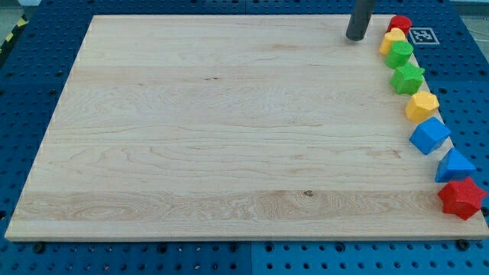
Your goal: Place the red circle left to the yellow heart
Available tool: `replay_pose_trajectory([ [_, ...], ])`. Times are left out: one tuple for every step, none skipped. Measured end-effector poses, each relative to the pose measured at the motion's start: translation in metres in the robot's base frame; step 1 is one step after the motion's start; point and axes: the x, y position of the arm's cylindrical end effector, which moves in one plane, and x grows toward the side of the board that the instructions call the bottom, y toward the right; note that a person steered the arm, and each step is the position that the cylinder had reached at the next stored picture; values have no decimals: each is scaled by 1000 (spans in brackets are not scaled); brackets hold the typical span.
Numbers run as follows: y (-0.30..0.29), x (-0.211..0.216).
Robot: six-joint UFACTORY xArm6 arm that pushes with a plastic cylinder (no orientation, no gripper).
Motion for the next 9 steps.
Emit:
replay_pose_trajectory([
  [0,-40],
  [5,-59],
  [5,-59],
  [27,-58],
  [67,-58],
  [99,-58],
  [142,-25],
  [141,-10],
  [101,-10],
])
